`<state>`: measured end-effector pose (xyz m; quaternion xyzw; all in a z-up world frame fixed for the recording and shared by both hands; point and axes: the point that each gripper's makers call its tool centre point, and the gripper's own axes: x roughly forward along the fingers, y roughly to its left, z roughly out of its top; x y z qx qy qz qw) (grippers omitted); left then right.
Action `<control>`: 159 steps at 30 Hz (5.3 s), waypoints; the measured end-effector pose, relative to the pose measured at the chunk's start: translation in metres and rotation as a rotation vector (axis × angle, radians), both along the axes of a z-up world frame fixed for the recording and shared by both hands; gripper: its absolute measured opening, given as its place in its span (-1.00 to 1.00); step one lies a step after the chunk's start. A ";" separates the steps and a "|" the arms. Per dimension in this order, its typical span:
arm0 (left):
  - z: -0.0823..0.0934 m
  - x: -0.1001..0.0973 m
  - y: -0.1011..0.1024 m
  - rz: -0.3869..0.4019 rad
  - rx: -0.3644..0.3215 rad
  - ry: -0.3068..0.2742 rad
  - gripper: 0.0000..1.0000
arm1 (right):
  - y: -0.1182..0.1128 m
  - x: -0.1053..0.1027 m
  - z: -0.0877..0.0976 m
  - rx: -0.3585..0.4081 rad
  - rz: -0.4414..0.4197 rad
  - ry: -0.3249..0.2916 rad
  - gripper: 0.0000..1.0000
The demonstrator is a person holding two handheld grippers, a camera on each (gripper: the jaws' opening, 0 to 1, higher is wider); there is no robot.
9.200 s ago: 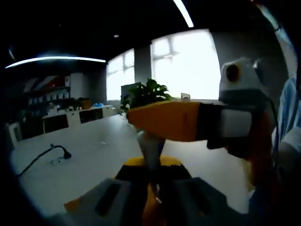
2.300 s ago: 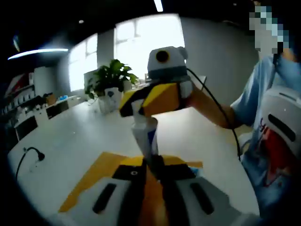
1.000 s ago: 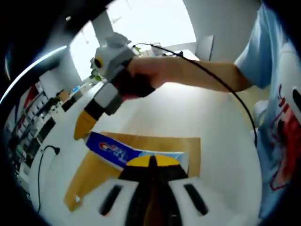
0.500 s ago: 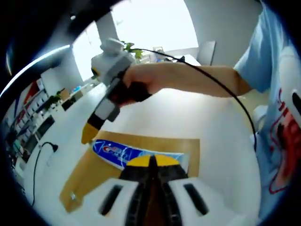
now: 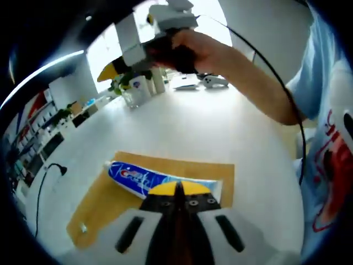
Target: Pick up the toothpaste unscrew the cap squeeze it onto the small board screw the cap back on and return it to the table
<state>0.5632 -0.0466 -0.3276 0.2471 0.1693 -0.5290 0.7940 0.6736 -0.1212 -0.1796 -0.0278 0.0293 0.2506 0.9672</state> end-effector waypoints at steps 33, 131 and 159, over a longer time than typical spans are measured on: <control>0.115 0.023 0.082 0.363 -0.447 -0.136 -0.99 | -0.081 -0.121 -0.038 0.048 -0.255 0.019 -0.88; 0.122 -0.012 0.229 0.857 -0.498 -0.388 1.00 | -0.109 -0.125 -0.047 -0.102 -0.397 -0.066 0.99; 0.115 -0.007 0.223 0.845 -0.499 -0.352 1.00 | -0.103 -0.119 -0.058 -0.078 -0.348 -0.029 0.99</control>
